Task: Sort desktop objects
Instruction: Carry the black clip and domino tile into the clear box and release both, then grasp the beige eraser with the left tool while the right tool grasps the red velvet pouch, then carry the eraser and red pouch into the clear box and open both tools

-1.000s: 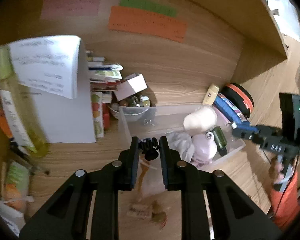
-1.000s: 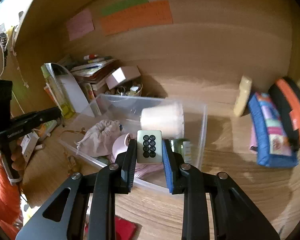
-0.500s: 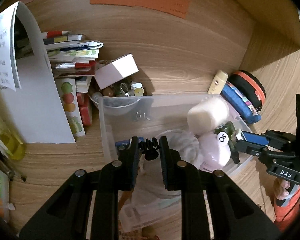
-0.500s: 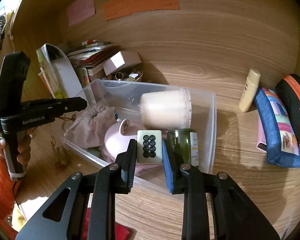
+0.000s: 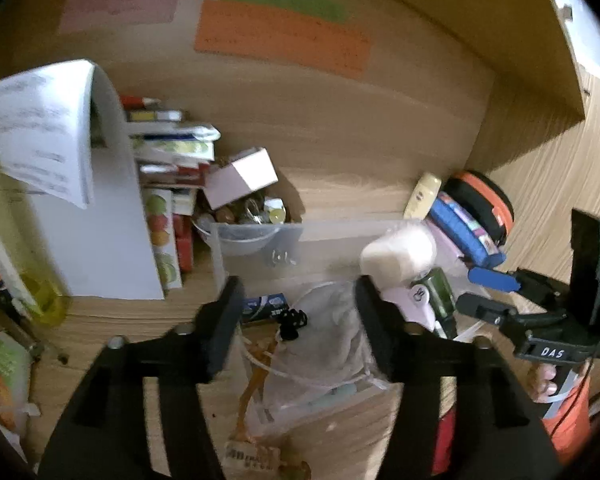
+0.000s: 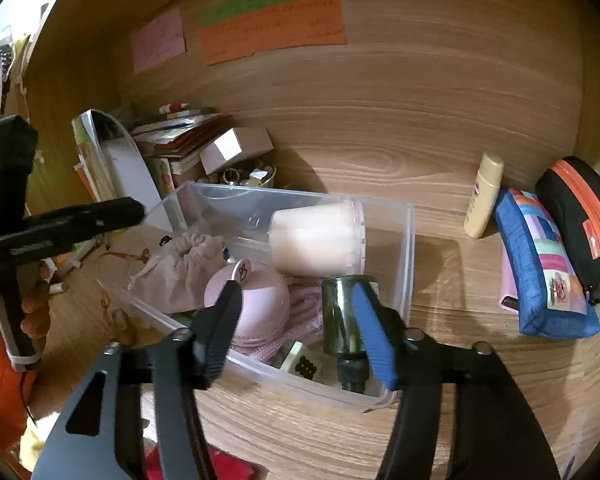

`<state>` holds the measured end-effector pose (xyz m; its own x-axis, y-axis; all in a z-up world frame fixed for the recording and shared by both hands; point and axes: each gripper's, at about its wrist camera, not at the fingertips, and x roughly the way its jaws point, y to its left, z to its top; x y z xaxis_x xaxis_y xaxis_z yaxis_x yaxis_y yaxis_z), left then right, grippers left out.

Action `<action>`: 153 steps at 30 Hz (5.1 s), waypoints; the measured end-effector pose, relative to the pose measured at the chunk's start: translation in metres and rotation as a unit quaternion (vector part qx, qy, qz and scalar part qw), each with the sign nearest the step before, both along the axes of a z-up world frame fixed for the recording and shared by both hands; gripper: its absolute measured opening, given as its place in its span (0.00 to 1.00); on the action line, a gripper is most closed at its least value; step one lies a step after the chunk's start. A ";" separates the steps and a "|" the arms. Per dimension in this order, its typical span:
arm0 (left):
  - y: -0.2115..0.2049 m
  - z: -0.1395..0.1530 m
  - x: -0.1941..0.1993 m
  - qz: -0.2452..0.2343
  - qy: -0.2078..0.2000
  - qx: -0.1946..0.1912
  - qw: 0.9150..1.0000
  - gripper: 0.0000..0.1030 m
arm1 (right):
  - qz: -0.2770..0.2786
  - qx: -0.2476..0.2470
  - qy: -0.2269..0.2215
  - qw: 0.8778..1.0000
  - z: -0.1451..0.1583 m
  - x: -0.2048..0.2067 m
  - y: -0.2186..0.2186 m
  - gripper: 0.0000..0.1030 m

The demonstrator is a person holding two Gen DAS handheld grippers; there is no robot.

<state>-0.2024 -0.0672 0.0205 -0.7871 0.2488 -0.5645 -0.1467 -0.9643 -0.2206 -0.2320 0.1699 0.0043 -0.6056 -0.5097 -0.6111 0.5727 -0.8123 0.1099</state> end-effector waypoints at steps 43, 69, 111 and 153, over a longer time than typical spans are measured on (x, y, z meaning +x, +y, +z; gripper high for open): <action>-0.012 -0.091 0.058 -0.023 -0.146 -0.131 0.980 0.78 | 0.051 0.087 -0.077 0.992 -0.060 0.114 0.012 0.81; -0.023 -0.077 0.064 0.003 -0.092 -0.084 0.992 0.38 | 0.057 0.102 -0.070 0.991 -0.066 0.112 -0.012 0.26; -0.019 0.017 0.003 0.019 0.012 -0.020 1.000 0.38 | -0.034 -0.048 -0.019 0.998 0.018 0.003 0.004 0.22; 0.004 0.005 0.003 0.028 0.015 -0.057 0.998 0.86 | -0.037 -0.020 0.012 0.999 -0.001 0.013 -0.006 0.85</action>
<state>-0.1996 -0.0634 0.0257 -0.8151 0.1395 -0.5623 -0.0970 -0.9897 -0.1049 -0.2191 0.1641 0.0029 -0.6568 -0.4857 -0.5769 0.5133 -0.8484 0.1299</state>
